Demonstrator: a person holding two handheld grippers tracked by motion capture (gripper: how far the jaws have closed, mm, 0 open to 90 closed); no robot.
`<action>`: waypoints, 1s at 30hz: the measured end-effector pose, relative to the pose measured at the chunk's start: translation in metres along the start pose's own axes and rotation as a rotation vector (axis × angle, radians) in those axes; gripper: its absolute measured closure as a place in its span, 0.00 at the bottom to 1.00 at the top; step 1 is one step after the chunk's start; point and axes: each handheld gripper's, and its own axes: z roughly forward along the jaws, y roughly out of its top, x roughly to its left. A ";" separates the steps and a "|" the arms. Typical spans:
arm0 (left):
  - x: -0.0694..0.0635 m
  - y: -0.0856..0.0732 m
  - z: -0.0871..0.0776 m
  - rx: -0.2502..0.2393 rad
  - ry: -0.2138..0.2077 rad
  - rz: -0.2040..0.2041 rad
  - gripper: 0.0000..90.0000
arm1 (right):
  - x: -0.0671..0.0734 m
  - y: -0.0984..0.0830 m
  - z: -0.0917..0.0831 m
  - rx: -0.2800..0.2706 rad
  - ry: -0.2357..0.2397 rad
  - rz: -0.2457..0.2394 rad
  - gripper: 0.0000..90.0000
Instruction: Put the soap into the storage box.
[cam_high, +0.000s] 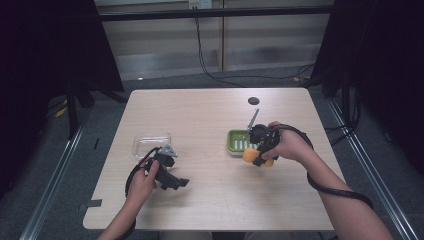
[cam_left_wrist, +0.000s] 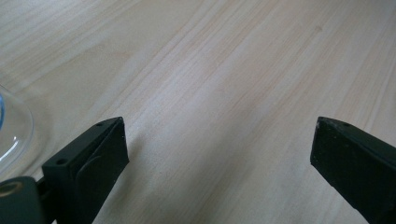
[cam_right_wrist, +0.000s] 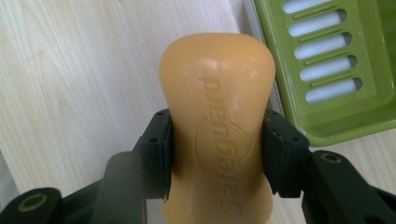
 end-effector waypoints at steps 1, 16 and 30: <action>0.000 0.000 0.000 0.000 0.000 0.000 0.04 | 0.000 0.000 0.000 0.000 0.000 0.000 0.56; 0.000 0.000 -0.001 0.002 0.001 -0.001 0.04 | -0.006 0.006 -0.004 0.009 -0.008 -0.010 0.56; 0.001 -0.001 -0.002 -0.003 0.000 0.002 0.04 | -0.016 0.011 -0.005 0.008 -0.022 0.004 0.56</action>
